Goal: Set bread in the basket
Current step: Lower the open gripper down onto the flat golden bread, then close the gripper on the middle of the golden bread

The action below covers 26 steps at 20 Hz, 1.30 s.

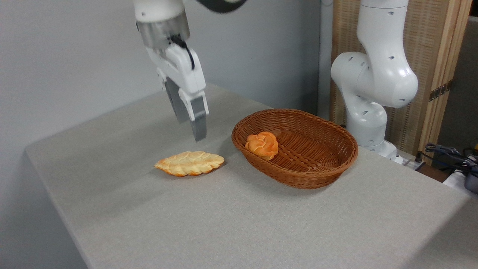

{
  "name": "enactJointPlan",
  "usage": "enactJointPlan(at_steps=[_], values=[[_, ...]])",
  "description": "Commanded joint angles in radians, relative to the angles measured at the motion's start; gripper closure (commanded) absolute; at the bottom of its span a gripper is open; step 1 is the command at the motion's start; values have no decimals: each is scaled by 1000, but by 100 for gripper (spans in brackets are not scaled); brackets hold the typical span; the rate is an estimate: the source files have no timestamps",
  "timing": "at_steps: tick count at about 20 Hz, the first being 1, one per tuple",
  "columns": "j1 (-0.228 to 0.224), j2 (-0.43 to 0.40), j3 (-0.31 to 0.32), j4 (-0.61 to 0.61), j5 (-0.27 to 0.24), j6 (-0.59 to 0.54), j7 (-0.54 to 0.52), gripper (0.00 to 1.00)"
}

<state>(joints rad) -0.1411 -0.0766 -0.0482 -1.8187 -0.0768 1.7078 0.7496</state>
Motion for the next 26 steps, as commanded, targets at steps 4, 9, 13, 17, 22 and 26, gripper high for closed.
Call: enactJointPlan(at_steps=[4,9,13,17,22,26], values=[[-57,-12,-16,-186,8,145,163,0],[-92,-11,-18,-290,-8,260,281,0],[-110,14,-16,-304,-9,263,330,0],[-115,52,-19,-303,-9,308,335,0],[-143,75,-19,-303,-9,331,336,0],[-147,78,-19,-303,-8,331,336,61]])
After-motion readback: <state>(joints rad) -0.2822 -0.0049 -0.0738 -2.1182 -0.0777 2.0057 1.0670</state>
